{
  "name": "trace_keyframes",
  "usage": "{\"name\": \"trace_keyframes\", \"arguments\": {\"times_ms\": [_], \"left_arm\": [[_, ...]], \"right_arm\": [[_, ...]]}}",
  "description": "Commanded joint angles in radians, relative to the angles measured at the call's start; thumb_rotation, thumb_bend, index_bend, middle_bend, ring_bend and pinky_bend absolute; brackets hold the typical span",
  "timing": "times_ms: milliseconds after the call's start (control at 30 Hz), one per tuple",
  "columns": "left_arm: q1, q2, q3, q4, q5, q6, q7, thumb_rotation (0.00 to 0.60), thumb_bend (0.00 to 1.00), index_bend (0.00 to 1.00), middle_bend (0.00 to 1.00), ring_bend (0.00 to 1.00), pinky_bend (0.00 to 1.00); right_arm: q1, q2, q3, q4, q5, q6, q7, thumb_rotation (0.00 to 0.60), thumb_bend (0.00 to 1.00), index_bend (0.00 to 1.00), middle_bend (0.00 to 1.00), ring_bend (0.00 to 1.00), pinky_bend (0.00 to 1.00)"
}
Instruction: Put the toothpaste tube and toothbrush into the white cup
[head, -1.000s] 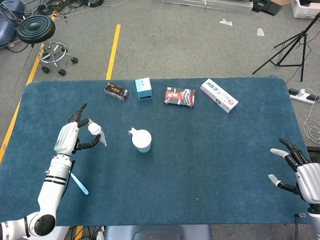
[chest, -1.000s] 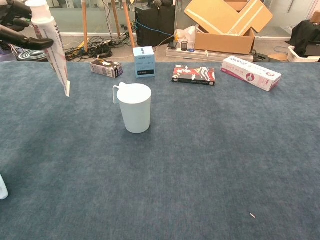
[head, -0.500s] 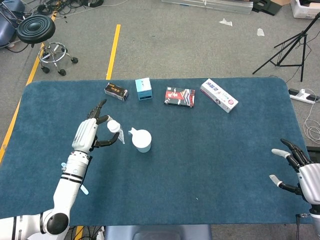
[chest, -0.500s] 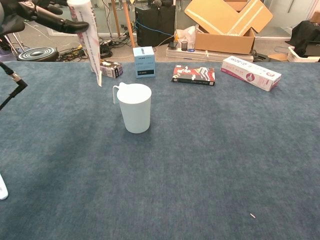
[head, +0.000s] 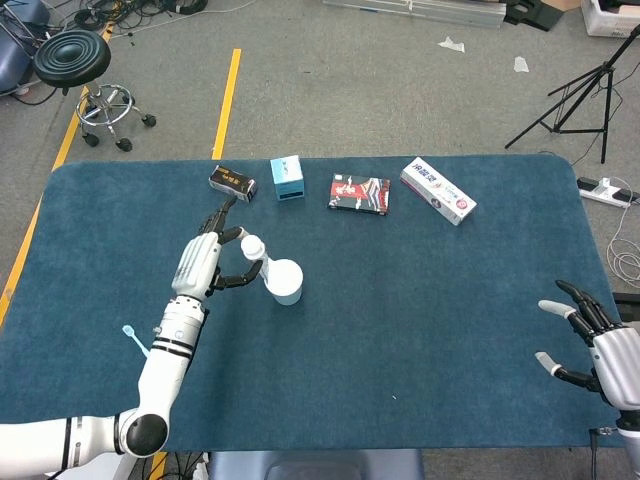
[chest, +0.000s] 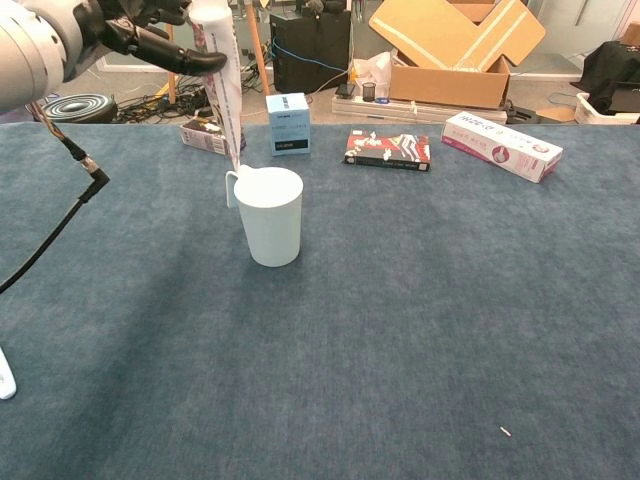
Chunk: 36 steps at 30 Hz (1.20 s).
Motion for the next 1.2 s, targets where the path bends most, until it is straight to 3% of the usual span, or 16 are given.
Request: {"name": "trace_keyframes", "arguments": {"times_ms": [33, 1200], "left_arm": [[-0.013, -0.013, -0.002, 0.015, -0.011, -0.004, 0.006, 0.600, 0.45, 0.67, 0.01, 0.00, 0.00], [-0.043, -0.124, 0.045, 0.223, -0.065, -0.124, -0.073, 0.600, 0.45, 0.66, 0.01, 0.00, 0.00]], "right_arm": [[0.001, 0.001, -0.001, -0.001, 0.000, -0.001, 0.002, 0.600, 0.12, 0.30, 0.14, 0.16, 0.51], [-0.003, 0.007, -0.005, 0.007, -0.004, 0.011, 0.026, 0.600, 0.12, 0.30, 0.14, 0.16, 0.51]]}}
